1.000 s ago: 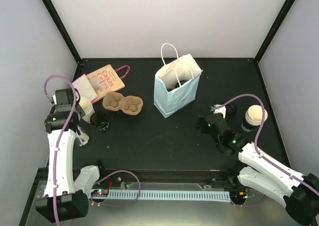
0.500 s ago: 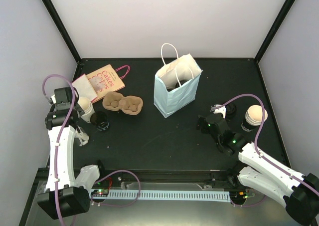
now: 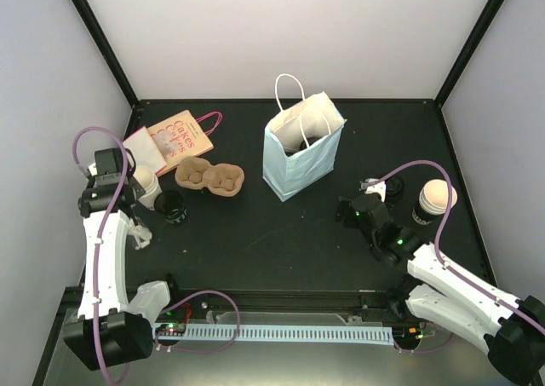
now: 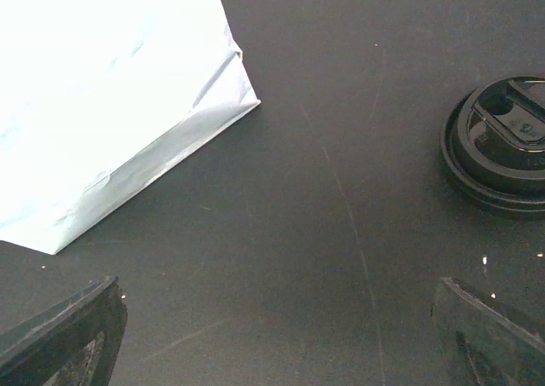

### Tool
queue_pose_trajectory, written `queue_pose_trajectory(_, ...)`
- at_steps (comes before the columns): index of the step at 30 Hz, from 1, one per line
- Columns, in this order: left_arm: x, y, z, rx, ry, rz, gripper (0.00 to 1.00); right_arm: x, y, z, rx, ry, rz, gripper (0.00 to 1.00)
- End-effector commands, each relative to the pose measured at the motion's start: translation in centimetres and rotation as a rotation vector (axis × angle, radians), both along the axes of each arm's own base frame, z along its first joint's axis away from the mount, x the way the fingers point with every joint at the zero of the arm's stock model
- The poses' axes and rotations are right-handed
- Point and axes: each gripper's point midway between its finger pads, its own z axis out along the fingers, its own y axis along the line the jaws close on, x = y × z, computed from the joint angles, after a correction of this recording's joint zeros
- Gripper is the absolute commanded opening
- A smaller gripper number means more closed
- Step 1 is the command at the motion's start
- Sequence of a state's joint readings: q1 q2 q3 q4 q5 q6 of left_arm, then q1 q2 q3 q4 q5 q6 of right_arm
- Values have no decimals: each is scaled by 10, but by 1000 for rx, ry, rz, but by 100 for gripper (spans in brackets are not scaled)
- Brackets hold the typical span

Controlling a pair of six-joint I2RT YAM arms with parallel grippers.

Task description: Pack the takeout coffee

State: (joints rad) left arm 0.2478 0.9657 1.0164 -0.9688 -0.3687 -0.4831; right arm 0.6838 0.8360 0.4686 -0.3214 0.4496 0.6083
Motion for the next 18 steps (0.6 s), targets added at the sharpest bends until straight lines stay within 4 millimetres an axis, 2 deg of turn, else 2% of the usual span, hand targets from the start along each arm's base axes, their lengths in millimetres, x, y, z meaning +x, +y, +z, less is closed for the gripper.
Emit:
queue_pose_trajectory(1,-2,2,3,-4,-13,23,12,4,-2,5,16,-26,-26,100)
queue_pose_trajectory(3,-4,2,6,-5,-19,28,2,4,-2,5,17,-26,-23,100)
queue_pose_trajectory(9,-9,-5,15,-28,-37,13,2,4,-2,5,17,-26,-23,100)
queue_pose_trajectory(18,-14,-16,45,-59,-85,-33,2,4,-1,4,18,-24,-23,100)
